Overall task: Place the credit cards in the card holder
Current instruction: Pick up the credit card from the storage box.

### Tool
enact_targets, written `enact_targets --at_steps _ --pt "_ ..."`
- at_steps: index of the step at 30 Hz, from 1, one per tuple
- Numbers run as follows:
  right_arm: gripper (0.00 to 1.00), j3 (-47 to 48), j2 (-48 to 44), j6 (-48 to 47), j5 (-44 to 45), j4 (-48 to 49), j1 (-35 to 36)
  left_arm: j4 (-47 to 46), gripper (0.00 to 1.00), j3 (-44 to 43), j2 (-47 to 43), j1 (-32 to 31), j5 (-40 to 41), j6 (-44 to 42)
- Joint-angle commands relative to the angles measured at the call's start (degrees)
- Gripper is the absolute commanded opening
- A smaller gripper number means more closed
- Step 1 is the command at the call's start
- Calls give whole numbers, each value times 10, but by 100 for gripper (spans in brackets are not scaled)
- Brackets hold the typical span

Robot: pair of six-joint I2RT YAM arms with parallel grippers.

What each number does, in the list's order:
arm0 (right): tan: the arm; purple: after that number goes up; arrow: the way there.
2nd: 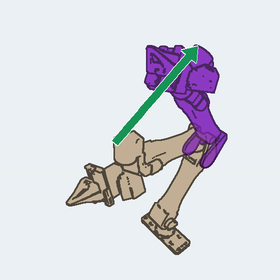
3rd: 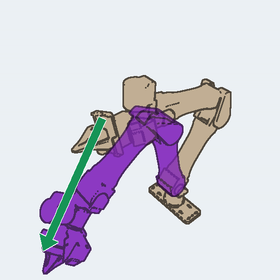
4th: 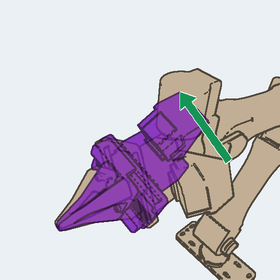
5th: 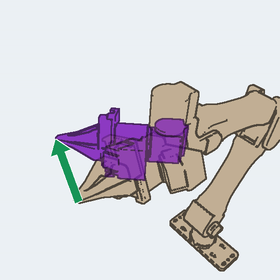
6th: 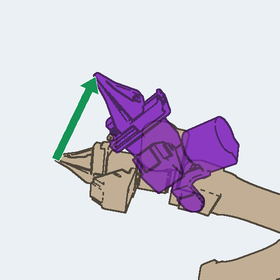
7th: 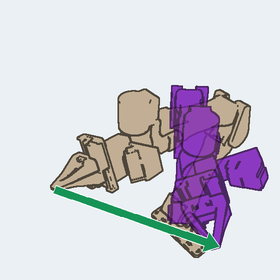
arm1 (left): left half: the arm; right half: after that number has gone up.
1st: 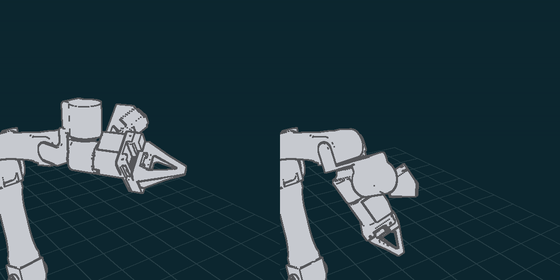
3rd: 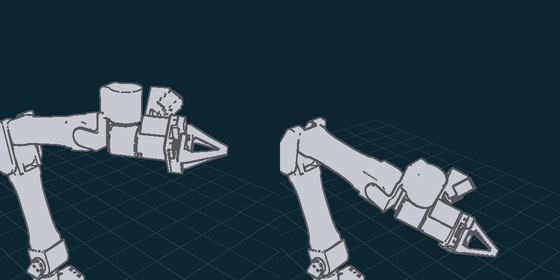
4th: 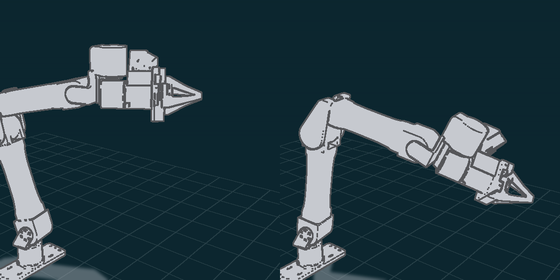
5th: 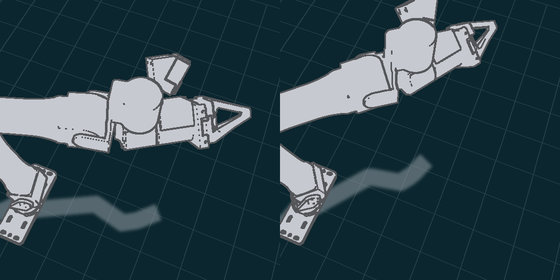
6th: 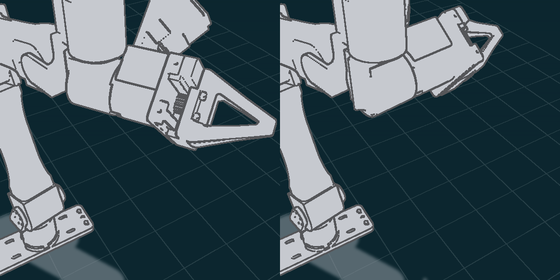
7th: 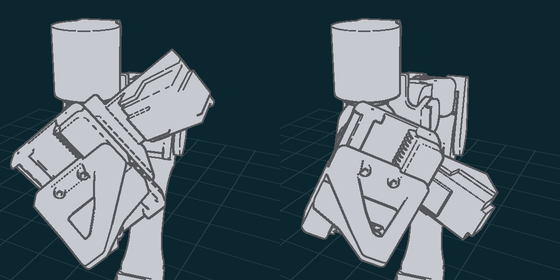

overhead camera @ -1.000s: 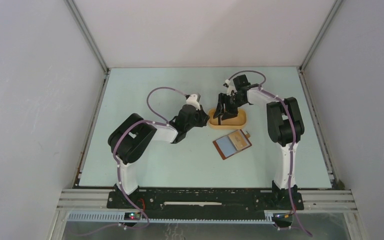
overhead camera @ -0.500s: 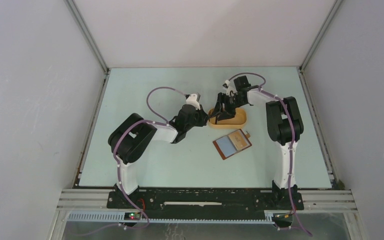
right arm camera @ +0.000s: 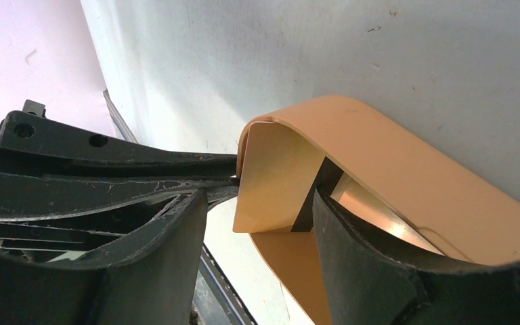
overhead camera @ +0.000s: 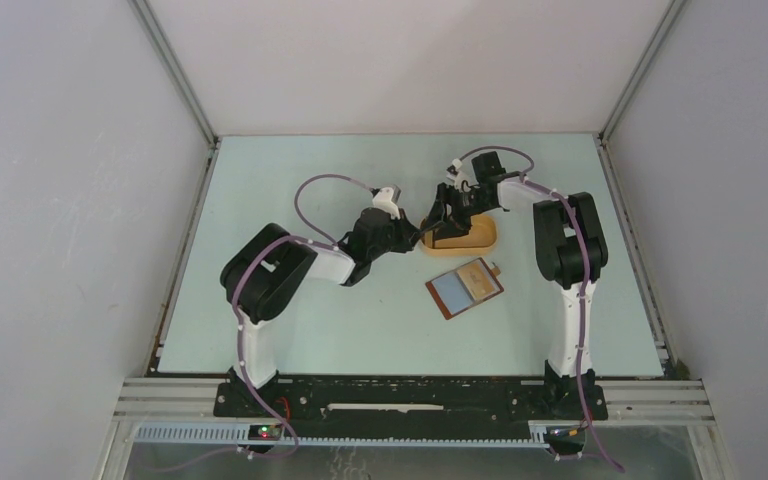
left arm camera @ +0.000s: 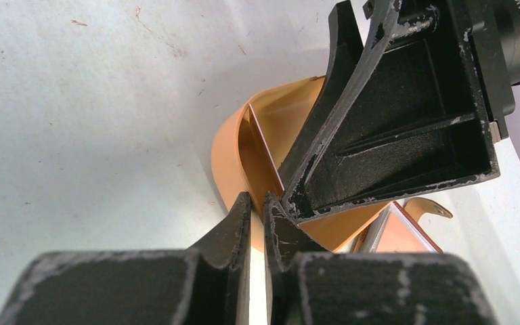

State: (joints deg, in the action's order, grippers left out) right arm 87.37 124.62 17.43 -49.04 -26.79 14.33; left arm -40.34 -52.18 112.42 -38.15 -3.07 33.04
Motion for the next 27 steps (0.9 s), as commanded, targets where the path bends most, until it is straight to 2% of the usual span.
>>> enact_targets --at_steps 1,3,6,21,27 --pt "68 -12 23 19 -2 10 -6 -23 10 -26 12 -8 -70 7" --pt "67 -13 24 22 -5 12 -7 -23 17 -30 16 -7 -78 8" --pt "66 -15 27 24 -7 13 -8 -18 21 -43 26 -7 -96 8" --pt "57 -22 32 44 -22 22 -14 -11 34 -56 37 -7 -118 8" --pt "57 -33 38 61 -49 40 -24 -12 38 -59 41 -7 -128 9"
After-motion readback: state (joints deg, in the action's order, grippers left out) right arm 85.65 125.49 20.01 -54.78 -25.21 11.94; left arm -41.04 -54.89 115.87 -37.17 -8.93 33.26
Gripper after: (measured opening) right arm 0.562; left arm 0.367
